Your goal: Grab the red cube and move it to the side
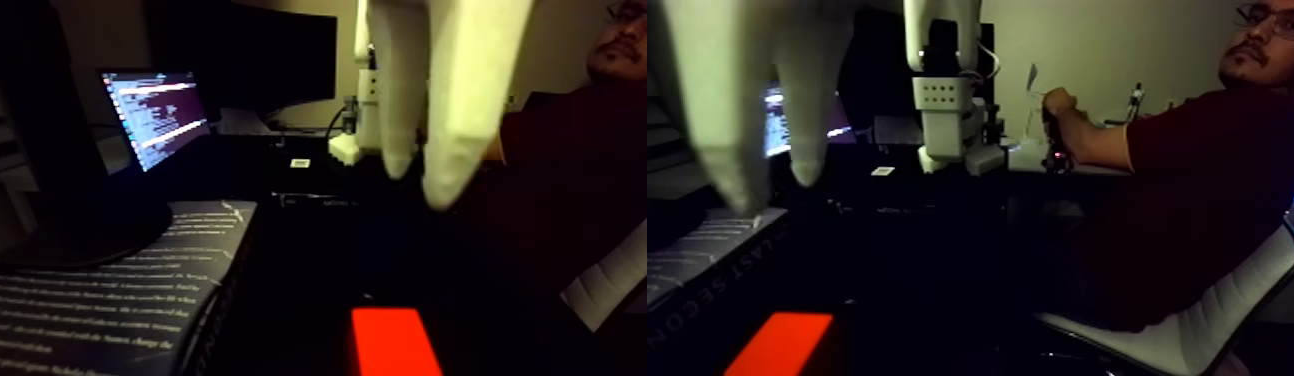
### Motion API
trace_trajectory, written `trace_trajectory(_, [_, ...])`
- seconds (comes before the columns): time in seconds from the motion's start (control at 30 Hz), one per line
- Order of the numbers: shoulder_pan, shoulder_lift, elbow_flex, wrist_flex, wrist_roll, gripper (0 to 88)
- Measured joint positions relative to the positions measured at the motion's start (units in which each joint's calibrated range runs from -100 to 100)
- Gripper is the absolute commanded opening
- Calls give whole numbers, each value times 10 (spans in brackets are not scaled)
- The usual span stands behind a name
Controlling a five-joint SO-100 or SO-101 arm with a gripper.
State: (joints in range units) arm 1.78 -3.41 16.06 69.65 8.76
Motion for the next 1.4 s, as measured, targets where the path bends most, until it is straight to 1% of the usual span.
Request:
trace_trajectory(0.13, [2,17,-6,7,1,323])
trace_trajectory(0.23, [2,34,-7,7,2,341])
trace_trajectory(0.77, [-2,121,-48,4,0,331])
trace_trajectory(1.0, [-23,156,-85,2,-7,331])
trace_trajectory(1.4, [-19,213,-86,-54,-5,330])
